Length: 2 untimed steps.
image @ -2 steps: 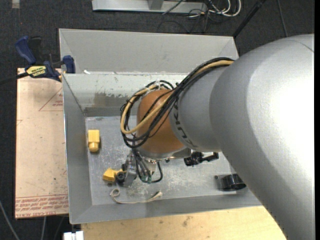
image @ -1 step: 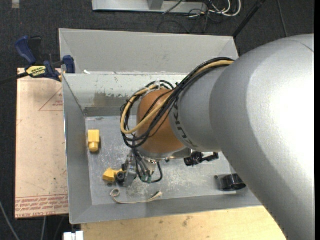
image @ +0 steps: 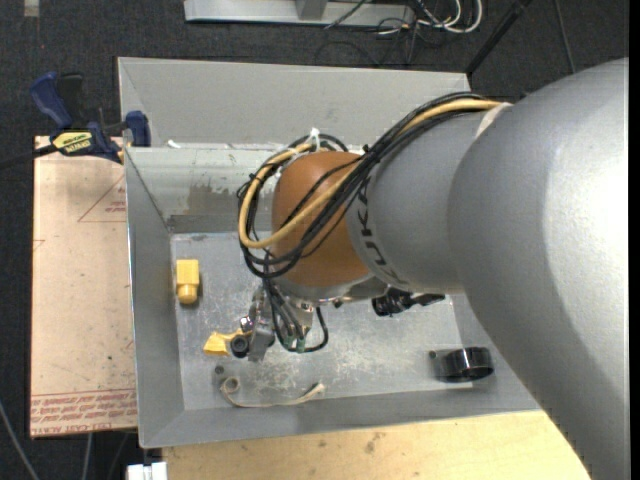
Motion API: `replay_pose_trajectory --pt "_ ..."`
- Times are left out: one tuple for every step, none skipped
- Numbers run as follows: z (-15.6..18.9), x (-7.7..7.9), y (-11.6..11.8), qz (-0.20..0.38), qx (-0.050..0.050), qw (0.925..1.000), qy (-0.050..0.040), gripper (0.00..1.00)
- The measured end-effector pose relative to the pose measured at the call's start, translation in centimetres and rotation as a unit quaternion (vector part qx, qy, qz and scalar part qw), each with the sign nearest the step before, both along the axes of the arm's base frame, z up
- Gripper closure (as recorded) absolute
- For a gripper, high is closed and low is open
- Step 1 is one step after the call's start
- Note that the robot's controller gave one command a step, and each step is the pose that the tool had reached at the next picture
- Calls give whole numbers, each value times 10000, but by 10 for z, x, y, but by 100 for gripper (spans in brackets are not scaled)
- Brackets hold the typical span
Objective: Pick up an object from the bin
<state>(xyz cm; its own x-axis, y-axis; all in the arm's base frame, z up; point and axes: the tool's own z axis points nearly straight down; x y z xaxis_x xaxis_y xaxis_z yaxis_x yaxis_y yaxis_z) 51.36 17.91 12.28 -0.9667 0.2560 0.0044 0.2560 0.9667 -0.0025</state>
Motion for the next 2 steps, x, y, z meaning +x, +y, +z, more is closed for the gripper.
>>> replay_pose_trajectory --pt "-15 48 -19 106 37 9999 -110 100" --pt "-2 29 -34 69 -10 10000 39 100"
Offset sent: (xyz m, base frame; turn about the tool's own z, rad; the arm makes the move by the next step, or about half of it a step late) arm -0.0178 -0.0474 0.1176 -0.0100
